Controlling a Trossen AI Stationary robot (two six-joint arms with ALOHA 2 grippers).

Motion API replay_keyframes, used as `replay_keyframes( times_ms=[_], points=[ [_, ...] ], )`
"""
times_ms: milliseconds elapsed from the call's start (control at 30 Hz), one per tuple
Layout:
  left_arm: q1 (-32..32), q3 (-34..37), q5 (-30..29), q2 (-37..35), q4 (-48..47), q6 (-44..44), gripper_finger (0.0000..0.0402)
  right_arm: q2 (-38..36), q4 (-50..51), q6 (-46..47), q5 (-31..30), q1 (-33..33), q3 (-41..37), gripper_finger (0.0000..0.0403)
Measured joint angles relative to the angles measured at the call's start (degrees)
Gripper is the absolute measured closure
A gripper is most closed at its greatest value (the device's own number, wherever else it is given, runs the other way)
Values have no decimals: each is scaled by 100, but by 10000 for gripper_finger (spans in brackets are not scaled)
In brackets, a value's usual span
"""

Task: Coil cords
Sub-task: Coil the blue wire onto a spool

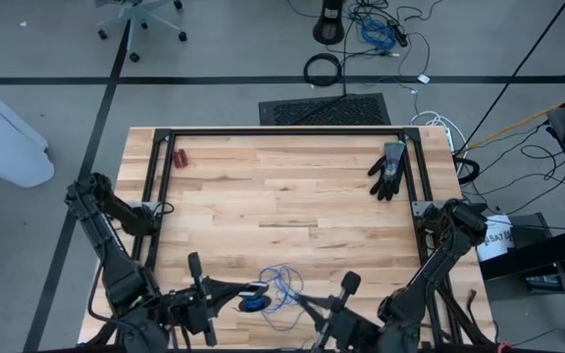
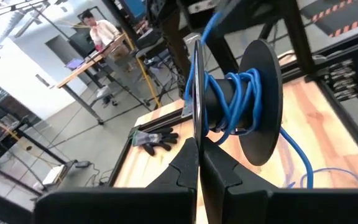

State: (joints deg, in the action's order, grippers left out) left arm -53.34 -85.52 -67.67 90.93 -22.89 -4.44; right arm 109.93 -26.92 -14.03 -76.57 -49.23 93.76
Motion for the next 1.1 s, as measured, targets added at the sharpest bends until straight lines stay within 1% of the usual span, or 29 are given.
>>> replay_keyframes(
  times_ms=[133,433,667,1100],
  points=[
    [141,0,-102,106,-18,-43,395,0,-289,-112,507,9,2,403],
    [459,0,-830,301,-18,-81,395,3,-454,-17,995,19,2,403],
    [704,0,-889,433,146,-52,395,64,-544,122,1693,265,4,403],
    [770,0,-888,440,612,-45,395,441,-548,108,1655,758,4,403]
  ],
)
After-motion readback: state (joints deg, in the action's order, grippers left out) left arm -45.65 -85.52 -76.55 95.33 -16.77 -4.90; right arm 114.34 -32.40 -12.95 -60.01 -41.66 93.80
